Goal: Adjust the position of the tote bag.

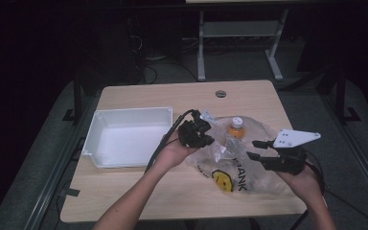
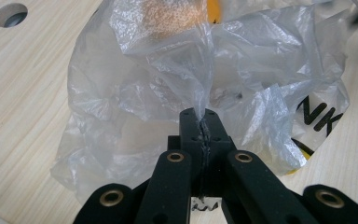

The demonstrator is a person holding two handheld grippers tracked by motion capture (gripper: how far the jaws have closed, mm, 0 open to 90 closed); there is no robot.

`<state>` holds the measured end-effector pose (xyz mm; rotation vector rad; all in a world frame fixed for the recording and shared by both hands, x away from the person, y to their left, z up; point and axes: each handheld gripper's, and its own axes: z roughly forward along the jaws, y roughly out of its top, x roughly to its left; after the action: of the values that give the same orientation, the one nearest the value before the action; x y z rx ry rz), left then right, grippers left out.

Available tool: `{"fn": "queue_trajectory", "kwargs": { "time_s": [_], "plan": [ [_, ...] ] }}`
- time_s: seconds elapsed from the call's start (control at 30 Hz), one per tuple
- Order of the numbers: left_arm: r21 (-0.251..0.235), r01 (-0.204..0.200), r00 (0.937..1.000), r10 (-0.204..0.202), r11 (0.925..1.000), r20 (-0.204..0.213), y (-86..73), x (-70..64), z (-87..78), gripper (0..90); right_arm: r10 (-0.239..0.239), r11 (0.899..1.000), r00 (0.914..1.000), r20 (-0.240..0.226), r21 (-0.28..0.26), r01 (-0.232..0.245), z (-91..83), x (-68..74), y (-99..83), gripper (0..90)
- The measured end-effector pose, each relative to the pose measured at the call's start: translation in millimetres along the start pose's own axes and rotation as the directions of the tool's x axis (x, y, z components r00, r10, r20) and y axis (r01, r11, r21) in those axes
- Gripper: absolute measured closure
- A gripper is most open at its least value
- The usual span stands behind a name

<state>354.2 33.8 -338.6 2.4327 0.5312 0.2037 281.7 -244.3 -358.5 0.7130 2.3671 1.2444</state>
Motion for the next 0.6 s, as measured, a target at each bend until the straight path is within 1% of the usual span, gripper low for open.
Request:
{"fn": "queue_trajectory", "kwargs": {
  "time_s": [0.03, 0.1, 0.13, 0.27, 0.3, 0.33, 0.37, 0.4, 0.47, 0.5, 0.57, 0.6],
  "plan": [
    [-0.002, 0.008, 1.0000, -0.008, 1.0000, 0.000, -0.6, -0.3, 0.2, 89.8, 0.006, 1.000, 0.9999, 0.013, 0.000, -0.006, -2.3, -5.3, -1.0, 54.1],
    [0.000, 0.005, 1.0000, -0.005, 1.0000, -0.005, -1.3, 0.9, -0.1, 89.8, 0.019, 1.000, 0.9989, 0.043, 0.003, -0.020, -6.2, -16.3, -2.3, 51.8],
    [0.003, 0.010, 0.9999, -0.010, 0.9999, -0.007, -1.8, 1.0, 0.0, 89.8, 0.026, 1.000, 0.9981, 0.056, 0.006, -0.026, -7.9, -21.8, -3.0, 51.8],
    [0.015, 0.013, 0.9997, -0.013, 0.9998, -0.019, -4.6, 3.4, 0.5, 89.8, 0.064, 0.998, 0.9948, 0.079, 0.017, -0.066, -11.0, -41.9, -7.2, 50.3],
    [0.015, 0.015, 0.9997, -0.015, 0.9998, -0.021, -5.4, 4.4, 0.6, 89.9, 0.078, 0.997, 0.9939, 0.078, 0.024, -0.080, -10.1, -49.8, -9.4, 48.9],
    [0.015, 0.022, 0.9995, -0.022, 0.9996, -0.023, -6.1, 5.3, 0.5, 89.9, 0.078, 0.997, 0.9939, 0.078, 0.024, -0.080, -10.1, -49.8, -9.4, 48.9],
    [0.021, 0.016, 0.9996, -0.015, 0.9996, -0.026, -6.8, 6.9, 0.1, 89.8, 0.089, 0.995, 0.9929, 0.079, 0.033, -0.092, -8.9, -52.8, -10.3, 47.9],
    [0.019, 0.023, 0.9993, -0.022, 0.9996, -0.029, -7.7, 7.5, 0.2, 89.9, 0.098, 0.994, 0.9927, 0.071, 0.041, -0.101, -7.2, -56.3, -11.1, 47.0],
    [0.026, 0.023, 0.9991, -0.022, 0.9994, -0.037, -9.0, 9.7, -0.6, 89.9, 0.110, 0.992, 0.9921, 0.061, 0.061, -0.114, -2.7, -62.3, -12.4, 45.7],
    [0.025, 0.027, 0.9989, -0.026, 0.9993, -0.039, -10.1, 10.4, -0.4, 89.9, 0.113, 0.991, 0.9922, 0.053, 0.070, -0.117, -0.4, -65.2, -12.9, 45.7],
    [0.033, 0.030, 0.9985, -0.028, 0.9990, -0.048, -12.0, 12.5, -0.5, 89.9, 0.121, 0.988, 0.9912, 0.052, 0.090, -0.126, 3.8, -70.7, -13.2, 46.4],
    [0.038, 0.029, 0.9984, -0.027, 0.9989, -0.049, -13.2, 14.0, -0.3, 89.9, 0.126, 0.987, 0.9911, 0.043, 0.094, -0.130, 5.2, -73.7, -13.6, 49.5]
  ]
}}
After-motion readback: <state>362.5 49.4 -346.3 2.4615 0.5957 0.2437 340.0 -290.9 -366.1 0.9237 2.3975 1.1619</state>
